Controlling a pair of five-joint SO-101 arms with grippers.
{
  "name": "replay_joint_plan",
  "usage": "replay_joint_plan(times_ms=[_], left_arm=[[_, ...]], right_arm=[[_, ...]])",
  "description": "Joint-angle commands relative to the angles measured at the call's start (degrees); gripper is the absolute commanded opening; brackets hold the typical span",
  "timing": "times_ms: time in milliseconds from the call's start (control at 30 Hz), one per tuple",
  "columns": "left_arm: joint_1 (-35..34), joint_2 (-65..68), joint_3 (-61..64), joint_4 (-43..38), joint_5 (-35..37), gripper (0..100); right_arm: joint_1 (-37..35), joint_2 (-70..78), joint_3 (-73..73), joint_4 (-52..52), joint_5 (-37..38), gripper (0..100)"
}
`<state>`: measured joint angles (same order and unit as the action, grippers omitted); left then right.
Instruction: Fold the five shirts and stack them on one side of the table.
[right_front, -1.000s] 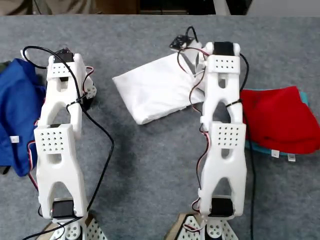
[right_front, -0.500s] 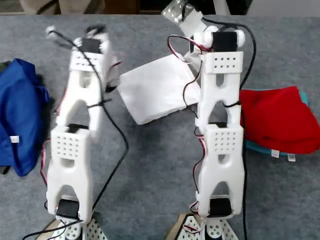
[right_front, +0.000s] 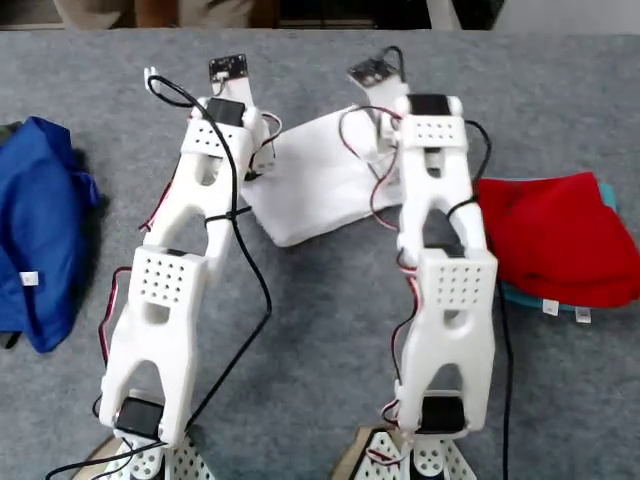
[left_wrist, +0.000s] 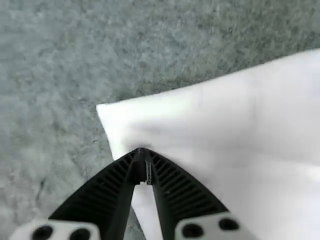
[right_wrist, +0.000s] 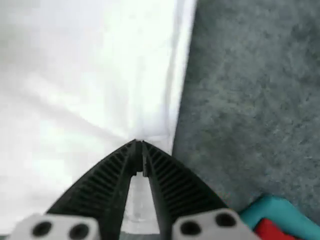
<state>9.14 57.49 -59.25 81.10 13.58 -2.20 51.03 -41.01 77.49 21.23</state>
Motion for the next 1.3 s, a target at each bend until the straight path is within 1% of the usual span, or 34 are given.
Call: replay_joint_plan(times_ms=[0,133,233,300,367,400,433,500,600,767,867,967,1033,1133,1267], left_arm=[[-1.32,-1.01,-2.37,-1.23,0.44,2],[-1.32,-1.19,-2.99,-0.53,0.35,2],[-1.23,-3.03,-9.41,5.98,0.18,2],[-1.05,-4.18,-15.12,10.9,-1.32,2],[-0.35,-5.23,-21.01,16.18,-2.73,2],[0.18,-5.23,-23.91,18.64,-3.16,2],[0.79,-4.97,-25.85,20.04,-3.43,2],[1.76,-5.49,-24.79,19.96,-3.43,2],[3.87,-7.78,-19.43,19.96,-3.43,2],[7.91,-14.64,-2.55,19.87,-3.34,2],[8.35,-20.0,8.09,19.69,-3.78,2],[9.32,-24.31,15.47,17.85,-3.69,2],[10.29,-26.07,20.4,14.86,-3.52,2],[11.25,-26.59,29.89,7.91,-3.43,2],[12.22,-26.95,43.78,-4.84,-0.62,2]], right_arm=[[2.33,2.68,-4.7,-0.09,0.09,0.5],[-0.84,3.21,-16.04,10.9,3.6,0.5],[-1.63,3.03,-26.77,16.97,3.96,0.5],[-1.71,3.21,-34.24,19.43,4.22,0.5],[-1.8,3.65,-38.9,19.43,6.42,0.5],[-2.07,4.09,-39.52,17.76,7.21,0.5],[-2.33,4.79,-39.52,15.3,7.82,0.5],[-2.68,6.73,-38.29,9.93,8.44,0.5],[-3.47,9.71,-37.41,3.96,9.67,0.5],[-3.82,14.46,-37.67,-2.11,9.67,0.5],[-3.91,16.4,-37.49,-5.27,9.67,0.5],[-4.7,17.98,-37.58,-7.74,9.93,0.5],[-4.88,19.21,-37.49,-9.23,10.02,0.5],[-4.7,21.32,-37.58,-11.78,10.02,0.5],[-4.7,23.6,-37.67,-14.95,10.02,0.5]])
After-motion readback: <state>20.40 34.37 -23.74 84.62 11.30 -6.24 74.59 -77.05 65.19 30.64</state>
